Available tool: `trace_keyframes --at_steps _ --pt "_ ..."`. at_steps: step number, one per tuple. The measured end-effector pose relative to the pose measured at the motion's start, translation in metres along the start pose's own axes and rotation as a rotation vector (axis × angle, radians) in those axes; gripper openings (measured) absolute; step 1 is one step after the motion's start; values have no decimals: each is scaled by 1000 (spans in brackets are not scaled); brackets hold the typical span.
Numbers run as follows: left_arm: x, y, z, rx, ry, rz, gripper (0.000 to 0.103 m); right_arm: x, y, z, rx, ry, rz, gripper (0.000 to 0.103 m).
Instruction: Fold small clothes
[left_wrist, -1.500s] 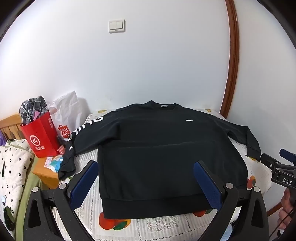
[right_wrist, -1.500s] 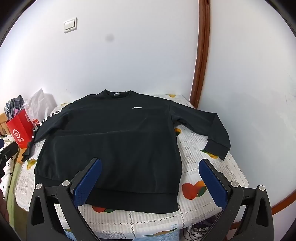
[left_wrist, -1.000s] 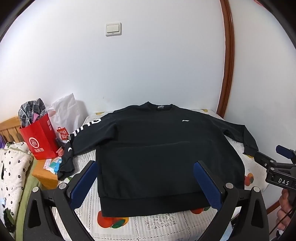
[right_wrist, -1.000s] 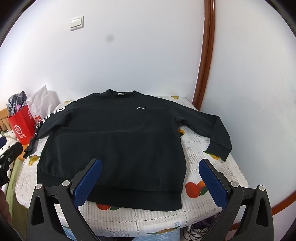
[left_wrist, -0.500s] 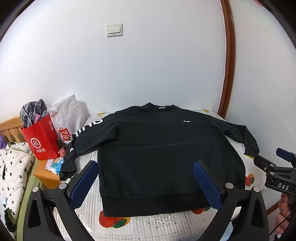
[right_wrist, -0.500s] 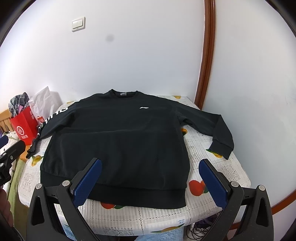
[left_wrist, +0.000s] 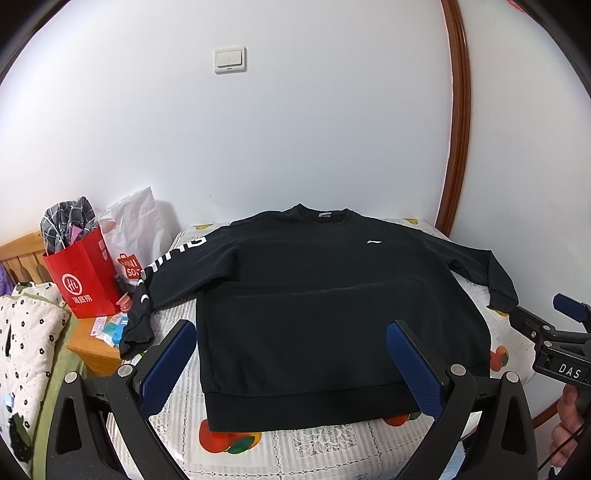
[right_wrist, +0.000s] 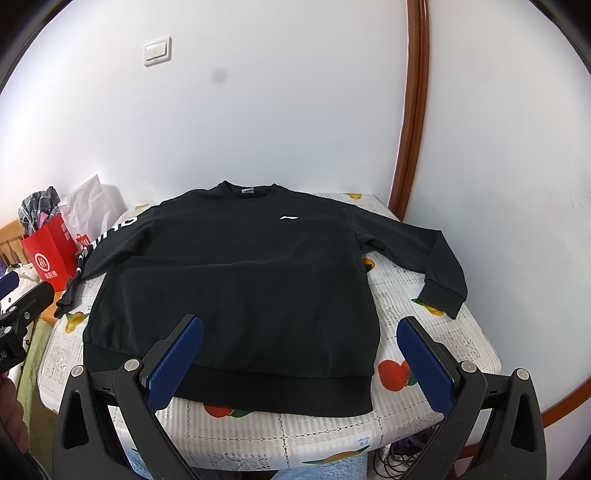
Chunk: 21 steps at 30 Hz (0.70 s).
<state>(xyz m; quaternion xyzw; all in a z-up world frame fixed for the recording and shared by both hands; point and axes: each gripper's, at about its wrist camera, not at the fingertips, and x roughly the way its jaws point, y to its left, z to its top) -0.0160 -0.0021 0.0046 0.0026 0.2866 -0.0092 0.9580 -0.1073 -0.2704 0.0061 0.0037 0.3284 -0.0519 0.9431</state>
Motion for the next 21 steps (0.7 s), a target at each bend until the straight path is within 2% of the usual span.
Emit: trace_keyframes --at_steps 21 --pt "-2 -2 1 1 2 1 103 -3 -2 0 10 -5 3 103"
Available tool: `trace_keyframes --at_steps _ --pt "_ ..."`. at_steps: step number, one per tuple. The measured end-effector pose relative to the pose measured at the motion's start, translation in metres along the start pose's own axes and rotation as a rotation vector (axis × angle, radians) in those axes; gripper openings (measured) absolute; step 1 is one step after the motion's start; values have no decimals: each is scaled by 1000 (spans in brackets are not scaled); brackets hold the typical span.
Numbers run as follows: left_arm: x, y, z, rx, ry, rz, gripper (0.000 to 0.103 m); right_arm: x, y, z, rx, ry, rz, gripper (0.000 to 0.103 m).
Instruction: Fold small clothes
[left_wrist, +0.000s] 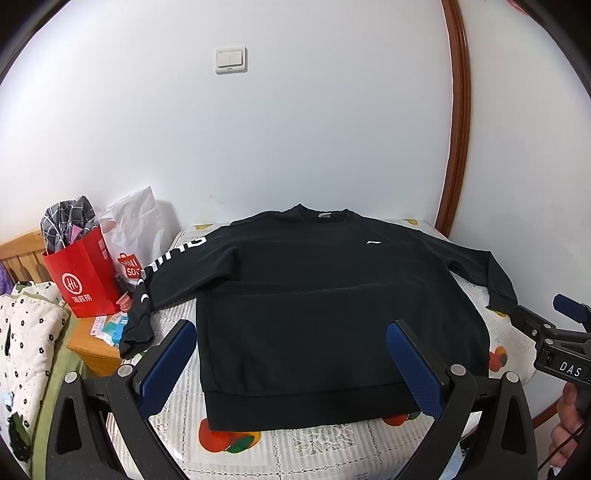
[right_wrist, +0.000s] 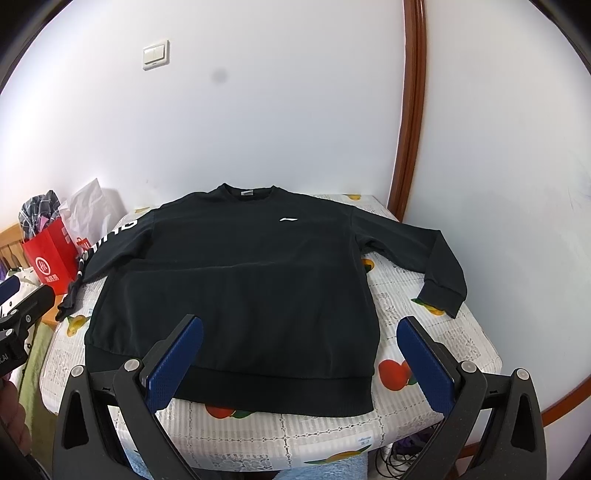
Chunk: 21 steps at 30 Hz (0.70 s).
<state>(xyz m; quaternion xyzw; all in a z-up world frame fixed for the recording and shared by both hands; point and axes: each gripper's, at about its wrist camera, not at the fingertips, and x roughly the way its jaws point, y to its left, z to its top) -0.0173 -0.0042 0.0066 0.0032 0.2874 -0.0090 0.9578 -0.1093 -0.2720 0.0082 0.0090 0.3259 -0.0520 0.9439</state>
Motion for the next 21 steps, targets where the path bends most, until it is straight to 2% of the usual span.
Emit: trace_keyframes --at_steps 21 --pt "0 2 2 0 -2 -4 103 3 -4 0 18 2 -10 103"
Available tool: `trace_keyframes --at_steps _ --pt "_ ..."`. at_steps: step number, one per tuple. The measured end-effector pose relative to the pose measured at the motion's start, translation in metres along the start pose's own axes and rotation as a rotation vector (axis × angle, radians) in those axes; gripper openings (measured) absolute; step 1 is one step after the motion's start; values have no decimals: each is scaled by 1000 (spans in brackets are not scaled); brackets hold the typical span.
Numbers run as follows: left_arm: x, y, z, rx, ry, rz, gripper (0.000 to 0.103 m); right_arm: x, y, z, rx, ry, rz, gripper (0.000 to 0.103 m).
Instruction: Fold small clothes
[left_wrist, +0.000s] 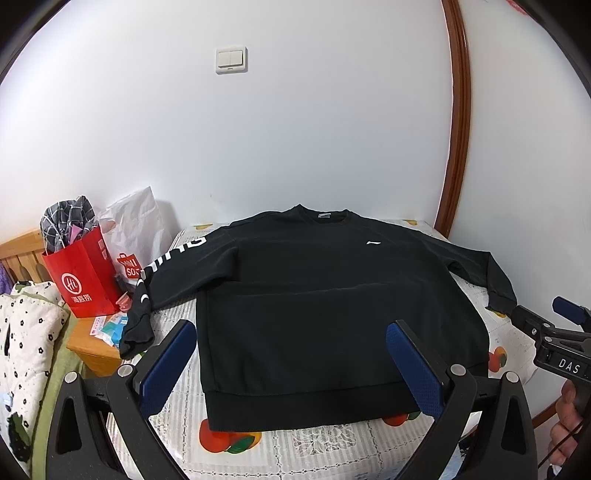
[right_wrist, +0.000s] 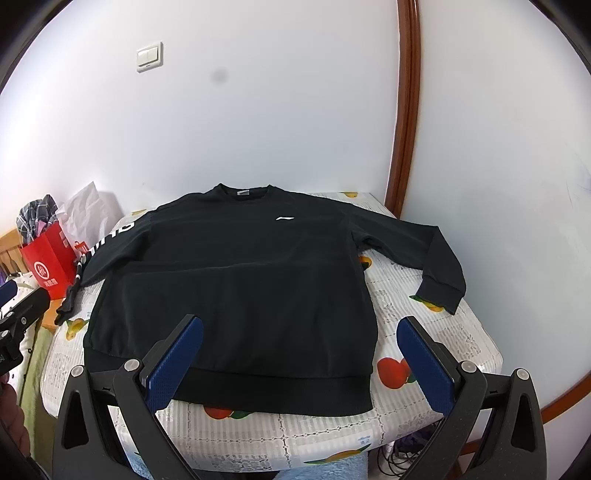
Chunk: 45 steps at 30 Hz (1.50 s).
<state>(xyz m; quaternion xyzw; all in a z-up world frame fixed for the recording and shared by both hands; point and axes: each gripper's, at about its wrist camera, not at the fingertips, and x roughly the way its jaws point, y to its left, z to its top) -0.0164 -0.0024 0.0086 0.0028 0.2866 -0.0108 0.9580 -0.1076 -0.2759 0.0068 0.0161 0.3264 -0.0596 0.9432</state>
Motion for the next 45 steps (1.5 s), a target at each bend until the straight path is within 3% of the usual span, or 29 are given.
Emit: trace_keyframes --at_steps 11,22,27,37,45 --pt "16 9 4 -11 20 -2 103 13 0 7 1 11 -8 103" --pt "75 44 11 -58 105 8 103 59 -3 22 7 46 -4 103" --pt "104 69 5 -68 137 82 103 82 1 29 -4 44 -11 103" --pt "174 154 -18 -163 242 239 98 151 37 30 -9 135 50 103" --pt "221 201 -36 -156 314 342 87 199 75 21 -71 224 37 103"
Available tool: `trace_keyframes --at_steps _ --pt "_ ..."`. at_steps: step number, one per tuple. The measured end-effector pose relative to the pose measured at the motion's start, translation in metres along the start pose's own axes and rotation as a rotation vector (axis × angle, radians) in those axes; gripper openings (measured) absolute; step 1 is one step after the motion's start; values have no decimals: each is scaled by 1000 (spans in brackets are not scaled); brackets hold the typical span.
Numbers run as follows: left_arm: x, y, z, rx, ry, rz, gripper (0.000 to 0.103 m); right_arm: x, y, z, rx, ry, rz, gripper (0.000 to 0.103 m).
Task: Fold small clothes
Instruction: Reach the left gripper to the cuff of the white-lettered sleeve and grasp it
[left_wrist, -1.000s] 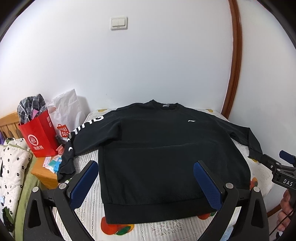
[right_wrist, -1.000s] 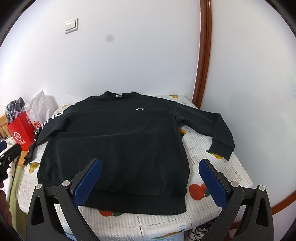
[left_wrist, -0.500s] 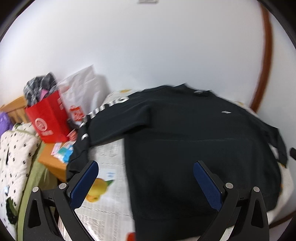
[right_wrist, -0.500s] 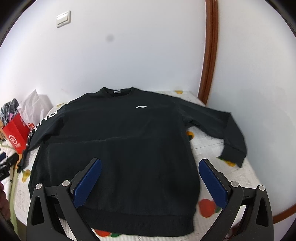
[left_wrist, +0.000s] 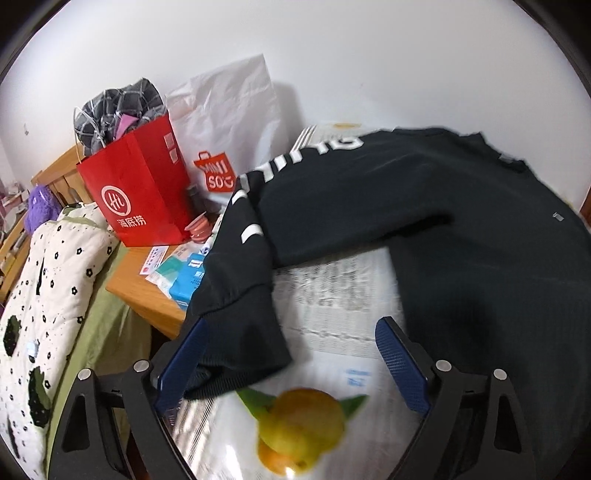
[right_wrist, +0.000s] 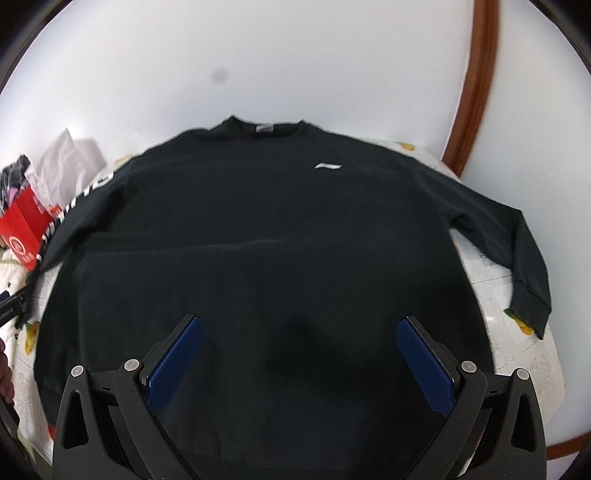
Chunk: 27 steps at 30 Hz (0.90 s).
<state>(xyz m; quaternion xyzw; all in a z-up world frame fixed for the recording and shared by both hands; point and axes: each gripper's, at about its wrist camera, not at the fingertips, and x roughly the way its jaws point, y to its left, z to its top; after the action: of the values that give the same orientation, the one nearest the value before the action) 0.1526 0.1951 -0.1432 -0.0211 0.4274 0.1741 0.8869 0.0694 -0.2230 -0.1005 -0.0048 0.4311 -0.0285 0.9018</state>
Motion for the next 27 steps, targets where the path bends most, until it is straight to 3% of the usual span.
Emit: trace_keyframes --at_steps 1,4,8,13,17,21,27 --pt "6 0 0 4 8 12 84 5 4 1 -6 11 -2 103" --pt "22 2 -1 5 40 38 56 16 10 2 -22 34 -5 103" --pt "24 6 2 -15 26 73 9 24 6 3 -27 46 -23 103" --pt "9 5 18 -59 -7 -5 6 29 -11 4 -4 44 -33 103" --pt "-11 -17 34 -53 -31 -109 6 34 -24 6 12 38 -18 103" --pt "-31 -54 55 -21 -78 -176 6 35 -37 10 18 25 -28 103" --pt "-50 -134 82 46 -89 -346 6 26 -57 16 20 -6 26 103"
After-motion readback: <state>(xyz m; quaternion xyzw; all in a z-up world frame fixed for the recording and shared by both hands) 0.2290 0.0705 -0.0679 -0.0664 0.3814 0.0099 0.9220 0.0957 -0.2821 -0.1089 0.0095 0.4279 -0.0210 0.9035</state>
